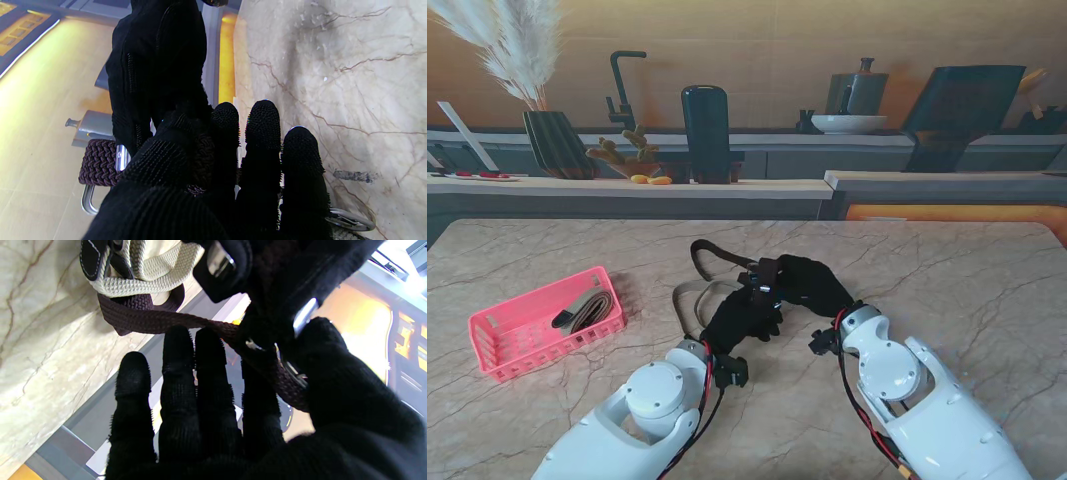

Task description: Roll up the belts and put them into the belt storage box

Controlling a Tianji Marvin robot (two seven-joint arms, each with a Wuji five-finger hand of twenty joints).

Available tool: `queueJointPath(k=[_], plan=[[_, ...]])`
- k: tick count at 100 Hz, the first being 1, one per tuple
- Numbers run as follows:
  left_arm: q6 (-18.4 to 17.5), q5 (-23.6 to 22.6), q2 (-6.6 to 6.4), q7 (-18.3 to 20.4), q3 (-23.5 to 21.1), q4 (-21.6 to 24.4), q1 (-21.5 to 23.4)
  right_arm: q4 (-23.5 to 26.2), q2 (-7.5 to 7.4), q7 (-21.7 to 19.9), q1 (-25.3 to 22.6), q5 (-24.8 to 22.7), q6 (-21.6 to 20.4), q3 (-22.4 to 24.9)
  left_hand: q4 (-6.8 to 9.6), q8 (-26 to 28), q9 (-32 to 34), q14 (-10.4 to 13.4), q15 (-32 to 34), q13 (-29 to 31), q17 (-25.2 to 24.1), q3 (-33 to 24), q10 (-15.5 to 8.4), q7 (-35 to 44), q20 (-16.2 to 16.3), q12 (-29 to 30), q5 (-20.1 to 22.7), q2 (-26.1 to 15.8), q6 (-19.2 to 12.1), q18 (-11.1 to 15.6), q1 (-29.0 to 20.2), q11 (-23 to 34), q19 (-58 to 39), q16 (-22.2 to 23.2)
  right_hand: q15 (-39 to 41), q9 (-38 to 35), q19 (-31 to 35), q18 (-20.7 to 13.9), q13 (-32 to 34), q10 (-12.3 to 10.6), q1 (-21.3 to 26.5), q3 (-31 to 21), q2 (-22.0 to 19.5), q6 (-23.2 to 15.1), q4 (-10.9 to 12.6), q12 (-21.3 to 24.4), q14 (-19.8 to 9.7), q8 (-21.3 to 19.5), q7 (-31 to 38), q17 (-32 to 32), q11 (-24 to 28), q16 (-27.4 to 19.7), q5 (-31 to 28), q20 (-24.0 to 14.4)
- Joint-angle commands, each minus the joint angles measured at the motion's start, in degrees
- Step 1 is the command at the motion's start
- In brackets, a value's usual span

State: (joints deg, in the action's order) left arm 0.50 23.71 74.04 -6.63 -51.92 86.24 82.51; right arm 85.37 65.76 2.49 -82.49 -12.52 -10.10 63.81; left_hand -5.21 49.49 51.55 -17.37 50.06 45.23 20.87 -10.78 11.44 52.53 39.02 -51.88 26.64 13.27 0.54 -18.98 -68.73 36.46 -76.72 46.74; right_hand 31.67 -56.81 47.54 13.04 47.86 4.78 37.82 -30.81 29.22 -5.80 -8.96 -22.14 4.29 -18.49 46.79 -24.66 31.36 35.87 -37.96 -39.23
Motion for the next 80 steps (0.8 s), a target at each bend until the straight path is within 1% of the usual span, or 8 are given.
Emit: queueJointPath(k=[1, 18, 27, 34, 38, 49, 60, 80], plan=[[0.5, -0.4, -0.25, 1.4, 0.2, -0.2, 0.0, 0.8, 0.66, -0.7, -0.2, -0.6, -0.2, -0.4, 2.12, -0.2, 0.2, 1.3, -0.2, -0.5, -0.1, -1.9, -1.9, 2.2, 0.0, 0.0, 2.1, -2.3, -3.0, 0.8, -5.2, 0.7, -0.2, 0.5, 0.8, 1.9, 1.7, 0.0, -2.0, -0.6, 1.1, -5.2, -2.2, -7.8, -0.8, -0.6, -1.0, -0.2, 5.3, 1.2, 0.5, 0.7, 0.7, -0.7], [0.9, -0.7, -0.59, 2.9, 0.3, -0.6, -0.4, 0.8, 0.16, -2.4, 0.0, -1.2, -0.7, -0.1, 2.22, -0.1, 0.3, 1.2, -0.3, -0.5, -0.1, -2.0, -1.7, 2.1, 0.0, -0.2, 2.2, -2.2, -2.9, 0.6, -5.2, 0.7, -0.2, 0.5, -0.2, 9.3, 0.9, -0.5, -5.0, 0.5, -3.8, -10.1, -1.9, -2.7, 0.7, -0.3, -1.0, -6.7, -7.7, 2.0, -0.4, -0.2, 3.6, -1.1], [1.3, -0.7, -0.77, 3.8, 0.3, -0.8, -0.6, 1.1, -0.07, -3.1, 0.0, -1.3, -1.3, 0.0, 2.26, -0.1, 0.2, 1.1, -0.4, -0.6, -0.3, -2.1, -1.7, 2.0, 0.0, -0.2, 2.2, -2.3, -2.7, 0.6, -5.2, 0.6, 0.0, 0.5, -0.6, 11.5, 0.5, -0.9, -5.7, 0.9, -5.1, -11.2, -2.8, -1.0, 3.0, -0.1, -1.0, -8.3, -10.8, 2.2, -0.8, -0.4, 4.6, -1.1], [1.4, -0.9, -0.80, 3.9, 0.4, -0.9, -0.8, 1.4, -0.18, -3.3, -0.2, -1.5, -1.7, 0.1, 2.28, -0.1, 0.2, 1.0, -0.4, -0.6, -0.2, -2.1, -1.6, 2.0, 0.0, -0.3, 2.3, -2.2, -2.7, 0.6, -5.2, 0.6, 0.0, 0.5, -0.6, 11.4, 0.5, -0.9, -5.5, 1.0, -4.1, -10.6, -3.3, -1.2, 2.2, -0.2, -1.1, -8.9, -11.0, 2.0, -0.5, -0.4, 4.5, -1.2], [1.4, -1.0, -0.76, 3.8, 0.4, -1.0, -0.8, 1.5, -0.22, -3.3, -0.2, -1.7, -1.9, 0.1, 2.27, -0.1, 0.2, 1.1, -0.3, -0.5, -0.2, -2.1, -1.6, 1.9, 0.0, -0.4, 2.3, -2.2, -2.7, 0.5, -5.2, 0.5, 0.0, 0.5, -0.4, 11.0, 0.5, -0.8, -5.2, 0.7, -2.5, -8.7, -4.6, -1.5, 0.9, -0.2, -1.0, -8.7, -10.2, 1.9, -0.3, -0.4, 4.4, -1.2], [1.4, -1.1, -0.63, 3.2, 0.4, -0.8, -0.7, 2.0, -0.20, -3.4, -0.5, -1.2, -1.7, 0.3, 2.24, 0.0, 0.2, 1.1, -0.4, -0.6, -0.3, -2.0, -1.7, 1.9, 0.1, -0.4, 2.3, -2.3, -2.7, 0.6, -5.2, 0.4, 0.0, 0.6, 0.8, 6.0, 1.1, -0.2, -2.5, -0.2, 5.3, -1.4, -8.8, -4.2, 0.8, -0.4, -0.9, -0.6, 2.3, 0.8, 0.6, 0.2, 3.7, -1.2], [1.5, -1.3, -0.47, 2.4, 0.4, -0.7, -0.6, 2.2, -0.08, -3.5, -0.5, -0.4, -1.2, 0.2, 2.22, -0.1, 0.3, 1.0, -0.4, -0.6, -0.3, -1.9, -1.6, 1.7, 0.1, -0.4, 2.2, -2.1, -2.7, 0.6, -5.2, 0.3, -0.1, 0.6, 2.7, -0.5, 2.0, 0.4, 0.6, -0.8, 8.3, -3.8, -9.7, -6.3, 0.9, -0.9, -0.7, -0.3, 5.7, -0.2, 2.2, 1.2, -2.8, -1.2], [1.5, -1.6, -0.34, 1.4, 0.2, -0.3, -0.3, 2.1, -0.33, -4.4, -0.3, -0.8, -0.7, 0.0, 2.17, -2.8, 0.9, 0.7, -0.5, -0.4, -0.2, -1.0, -1.3, -0.4, 0.2, 0.5, 3.4, -1.5, -2.4, 0.6, -5.2, -0.7, -0.2, 0.4, 4.9, -4.1, 2.5, 1.0, 2.9, -0.4, 8.4, -7.0, -7.6, -6.9, -0.2, -1.8, -0.7, -1.0, 7.5, -0.1, 3.6, 2.5, -6.5, -1.2]])
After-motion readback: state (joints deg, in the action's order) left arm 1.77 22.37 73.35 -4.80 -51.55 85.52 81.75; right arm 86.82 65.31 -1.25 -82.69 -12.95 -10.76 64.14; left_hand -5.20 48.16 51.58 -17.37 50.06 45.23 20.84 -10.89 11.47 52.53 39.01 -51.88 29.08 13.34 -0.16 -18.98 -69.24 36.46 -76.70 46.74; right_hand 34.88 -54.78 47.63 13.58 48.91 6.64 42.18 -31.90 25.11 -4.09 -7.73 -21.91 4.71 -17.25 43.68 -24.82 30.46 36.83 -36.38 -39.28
